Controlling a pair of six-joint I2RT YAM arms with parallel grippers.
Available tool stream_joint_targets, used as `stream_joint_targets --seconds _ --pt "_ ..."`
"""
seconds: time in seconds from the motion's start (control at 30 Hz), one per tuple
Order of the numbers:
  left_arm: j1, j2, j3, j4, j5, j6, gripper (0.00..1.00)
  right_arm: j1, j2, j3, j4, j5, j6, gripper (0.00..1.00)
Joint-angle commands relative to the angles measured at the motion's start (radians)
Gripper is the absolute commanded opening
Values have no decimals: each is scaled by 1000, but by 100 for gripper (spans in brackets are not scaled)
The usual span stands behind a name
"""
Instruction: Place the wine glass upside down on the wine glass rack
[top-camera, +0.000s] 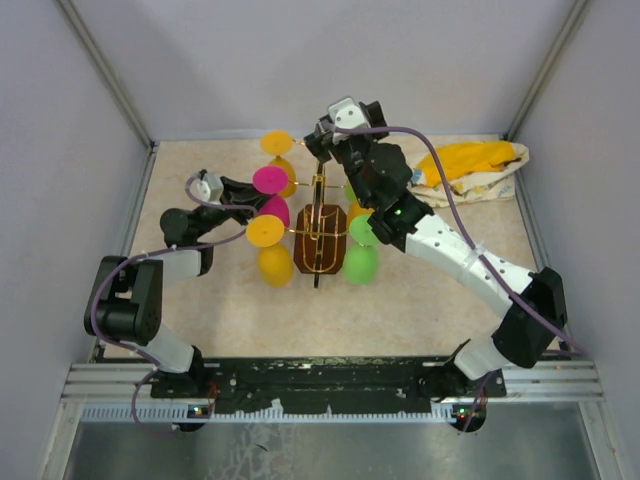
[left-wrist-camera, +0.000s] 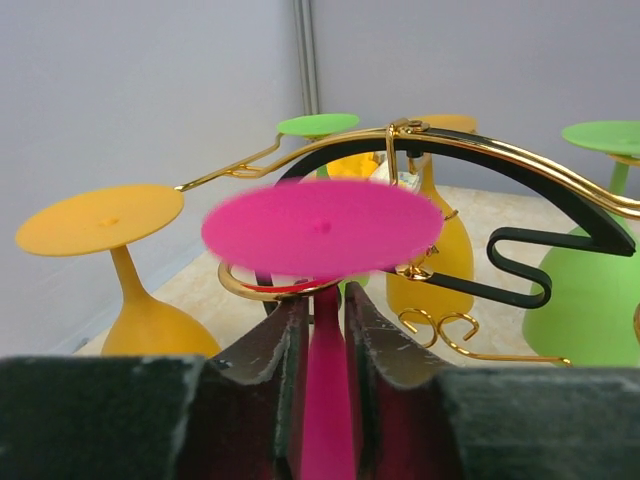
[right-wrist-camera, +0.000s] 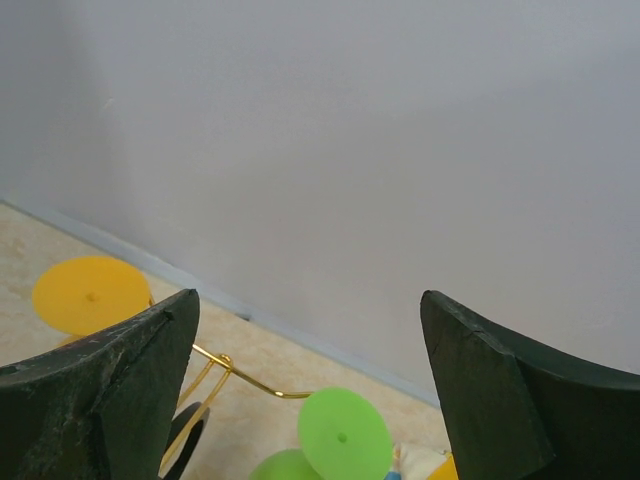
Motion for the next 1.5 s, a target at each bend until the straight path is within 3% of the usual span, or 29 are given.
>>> stream_joint_targets --seconds 0.0,0.17,0.37,0.43,0.67,0.87,1.23,1.47 --pt "-8 -10 -10 8 11 43 32 -4 -24 2 34 11 13 93" --pt "-6 -25 -35 -25 -18 77 55 -4 -29 -3 33 17 16 99" --pt "8 -46 -71 -35 -52 84 82 -4 -30 -4 27 23 19 99" --pt "19 -56 -87 -40 -63 87 98 -4 -29 -4 26 27 20 99" --pt "86 -112 -155 -100 -121 100 100 -4 -11 34 -22 57 32 99" --pt "156 -166 -175 -248 -225 114 100 -29 12 90 -113 67 103 99" --pt "165 -195 100 -889 -431 143 100 -130 2 121 -256 85 254 99" --pt "164 -199 135 -968 -544 97 100 -215 -7 132 -350 136 328 99"
